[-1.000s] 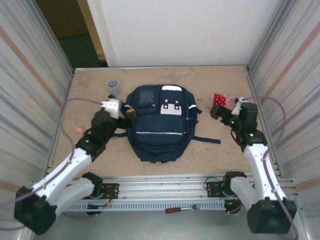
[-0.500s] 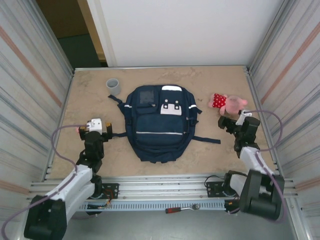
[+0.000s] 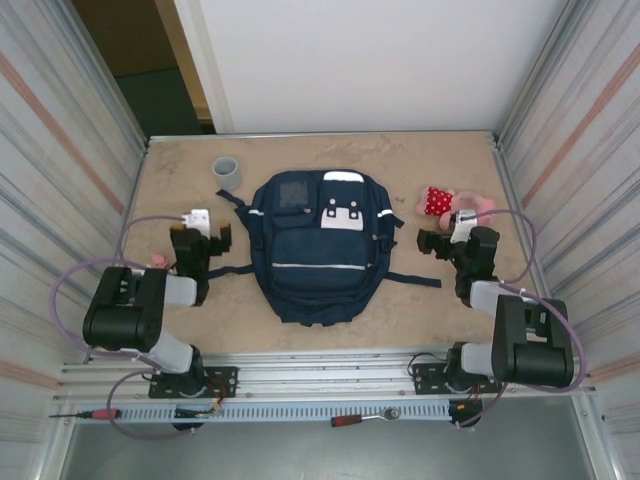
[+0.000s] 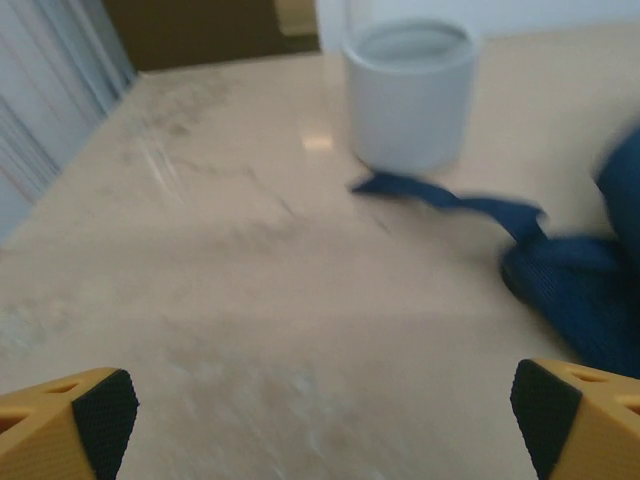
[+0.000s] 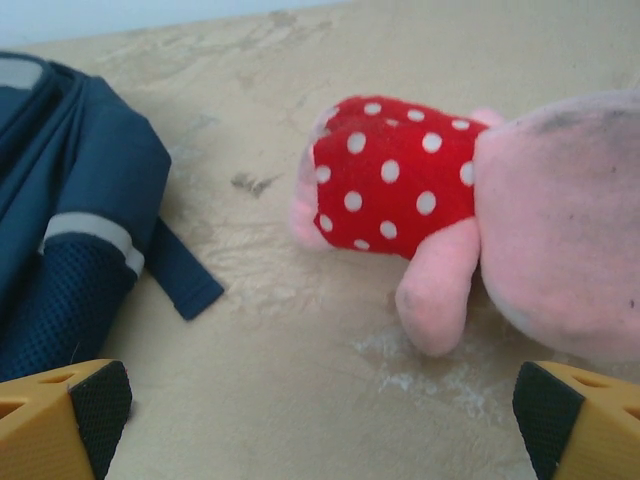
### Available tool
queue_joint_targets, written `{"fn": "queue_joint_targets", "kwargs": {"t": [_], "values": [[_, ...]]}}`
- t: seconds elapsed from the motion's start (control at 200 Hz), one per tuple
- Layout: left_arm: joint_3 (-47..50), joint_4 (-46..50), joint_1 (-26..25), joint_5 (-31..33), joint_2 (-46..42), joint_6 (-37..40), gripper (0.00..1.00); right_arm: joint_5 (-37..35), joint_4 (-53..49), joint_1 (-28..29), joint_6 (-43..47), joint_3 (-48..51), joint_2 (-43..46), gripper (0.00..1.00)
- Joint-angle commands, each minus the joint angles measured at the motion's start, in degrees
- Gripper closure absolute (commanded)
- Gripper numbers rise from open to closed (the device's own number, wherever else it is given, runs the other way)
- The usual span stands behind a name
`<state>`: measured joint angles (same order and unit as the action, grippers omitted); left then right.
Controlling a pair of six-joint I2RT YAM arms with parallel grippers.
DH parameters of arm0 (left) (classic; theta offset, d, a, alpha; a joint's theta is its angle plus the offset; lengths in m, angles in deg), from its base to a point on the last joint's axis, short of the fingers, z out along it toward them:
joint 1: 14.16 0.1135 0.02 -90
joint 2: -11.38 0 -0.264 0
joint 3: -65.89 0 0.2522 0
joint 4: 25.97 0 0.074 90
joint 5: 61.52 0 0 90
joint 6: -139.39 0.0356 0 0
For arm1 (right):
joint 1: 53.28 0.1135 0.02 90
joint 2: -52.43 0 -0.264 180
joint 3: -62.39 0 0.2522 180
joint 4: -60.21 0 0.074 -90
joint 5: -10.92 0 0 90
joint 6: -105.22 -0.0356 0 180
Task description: Pack books, pencil case, and school supplies into a backpack
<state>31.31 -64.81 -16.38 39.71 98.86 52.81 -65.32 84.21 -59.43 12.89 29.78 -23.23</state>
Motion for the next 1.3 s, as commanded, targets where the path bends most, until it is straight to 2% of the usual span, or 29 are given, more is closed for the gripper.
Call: {"fn": "queue_joint_targets", "kwargs": {"t": [0.0, 0.065, 0.13, 0.17, 0.215, 0.266, 0.376, 1.293], "values": [[-0.4, 1.9, 0.6, -3.4, -0.5, -2.5, 0.01, -1.1, 3.7, 3.8, 2.5, -1.9, -3.1, 0.01], [-0.9, 3.8, 0.3, -2.9, -1.0, -2.5, 0.01, -5.6, 4.9, 6.8, 4.7, -3.6, -6.9, 0.01], [-1.3, 3.9, -0.1, -2.5, -0.6, -1.9, 0.01, -3.1, -0.7, 3.4, 1.4, -6.7, -8.0, 0.01], [-1.2, 4.0, -0.3, -2.5, -0.6, -1.8, 0.01, -0.6, 5.8, 1.1, -0.7, -5.3, -11.8, 0.01], [-1.5, 5.3, -0.2, -2.7, -1.2, -1.9, 0.01, -3.1, 14.2, 0.2, -3.0, -2.3, -14.0, 0.01], [-1.4, 4.4, -0.3, -2.5, -0.7, -1.8, 0.01, -2.5, 10.4, -0.1, -2.6, -3.3, -12.5, 0.01], [-1.4, 4.7, -0.3, -2.6, -0.9, -1.8, 0.01, -7.1, 8.3, 2.1, -2.0, -4.3, -12.6, 0.01], [-1.6, 5.2, -0.4, -2.5, -0.8, -1.7, 0.01, -7.1, 9.0, 1.9, -2.3, -4.2, -12.9, 0.01]]}}
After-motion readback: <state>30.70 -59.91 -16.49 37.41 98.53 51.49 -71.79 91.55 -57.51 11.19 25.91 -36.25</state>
